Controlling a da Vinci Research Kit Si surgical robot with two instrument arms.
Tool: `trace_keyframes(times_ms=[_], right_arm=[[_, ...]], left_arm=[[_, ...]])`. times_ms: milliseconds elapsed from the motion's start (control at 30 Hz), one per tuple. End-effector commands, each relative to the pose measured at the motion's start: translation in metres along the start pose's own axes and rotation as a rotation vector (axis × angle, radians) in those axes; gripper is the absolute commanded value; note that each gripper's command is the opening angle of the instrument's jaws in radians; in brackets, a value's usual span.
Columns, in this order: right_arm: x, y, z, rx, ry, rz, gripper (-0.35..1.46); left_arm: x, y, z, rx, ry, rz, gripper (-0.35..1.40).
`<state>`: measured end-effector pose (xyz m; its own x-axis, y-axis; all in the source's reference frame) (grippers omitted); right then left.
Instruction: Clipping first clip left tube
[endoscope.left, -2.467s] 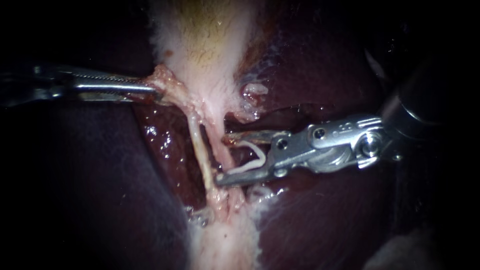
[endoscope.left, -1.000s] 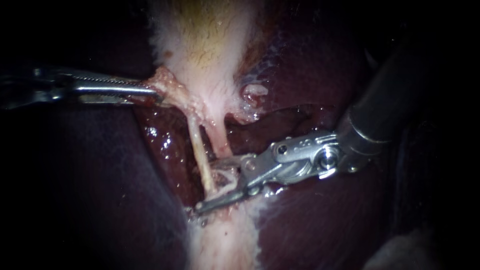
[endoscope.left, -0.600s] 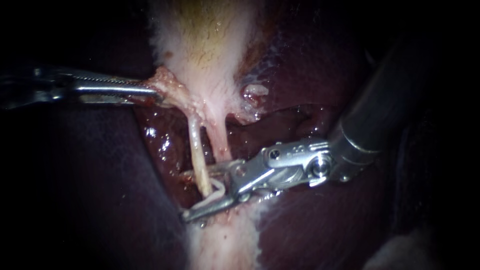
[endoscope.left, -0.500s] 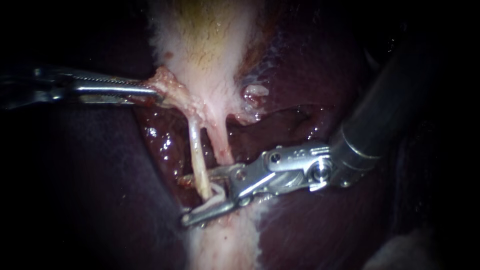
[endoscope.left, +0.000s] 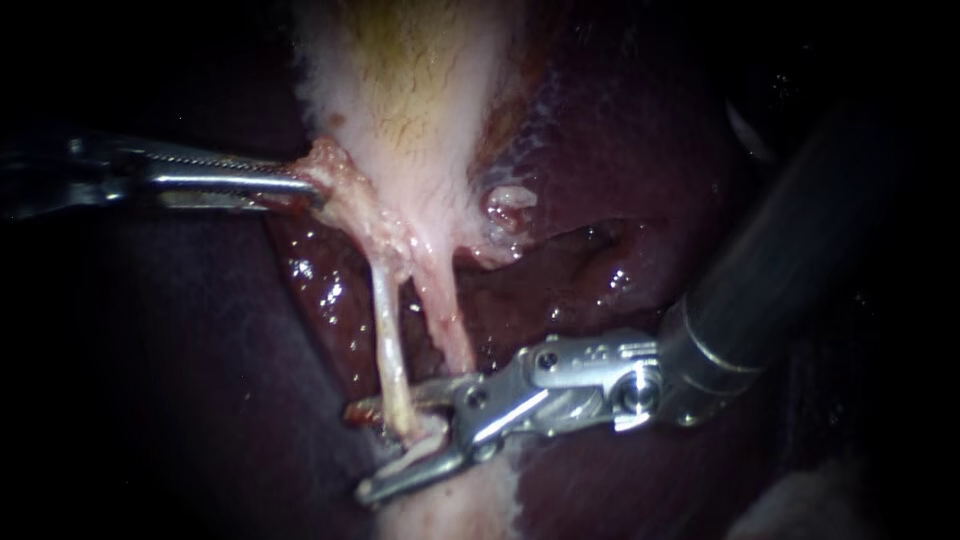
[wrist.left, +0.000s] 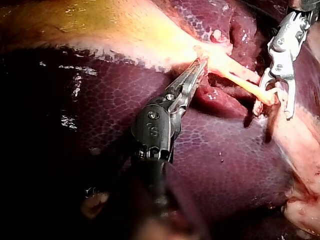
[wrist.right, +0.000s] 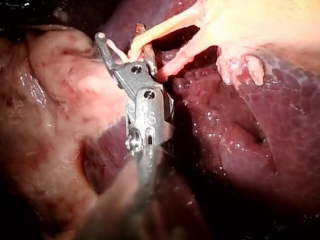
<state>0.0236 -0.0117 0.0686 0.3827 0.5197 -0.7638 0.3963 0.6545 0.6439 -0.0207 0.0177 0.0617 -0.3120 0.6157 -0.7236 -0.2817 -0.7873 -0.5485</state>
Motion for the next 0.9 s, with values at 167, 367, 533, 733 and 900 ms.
trace_keyframes(times_ms=[167,367,533,733,900], right_arm=[[0.0001,0.0002,-0.0002,0.001,0.000,-0.001,0.41],[0.0002,0.0006,-0.0007,-0.002,-0.017,0.002,0.24],[0.0002,0.0008,-0.0011,-0.003,-0.027,0.003,0.14],[0.0002,0.0007,-0.0015,-0.001,-0.030,0.004,-0.29],[0.0003,0.0008,-0.0016,-0.016,-0.083,0.033,-0.35]], left_arm=[[0.0000,-0.0001,0.0000,0.000,0.000,0.000,-0.35],[0.0000,-0.0002,0.0000,0.000,0.000,0.000,-0.35],[0.0000,-0.0002,0.0000,0.000,0.000,0.000,-0.35],[0.0000,-0.0002,0.0000,0.000,0.000,0.000,-0.35],[0.0000,-0.0001,0.0000,0.000,0.000,0.000,-0.35]])
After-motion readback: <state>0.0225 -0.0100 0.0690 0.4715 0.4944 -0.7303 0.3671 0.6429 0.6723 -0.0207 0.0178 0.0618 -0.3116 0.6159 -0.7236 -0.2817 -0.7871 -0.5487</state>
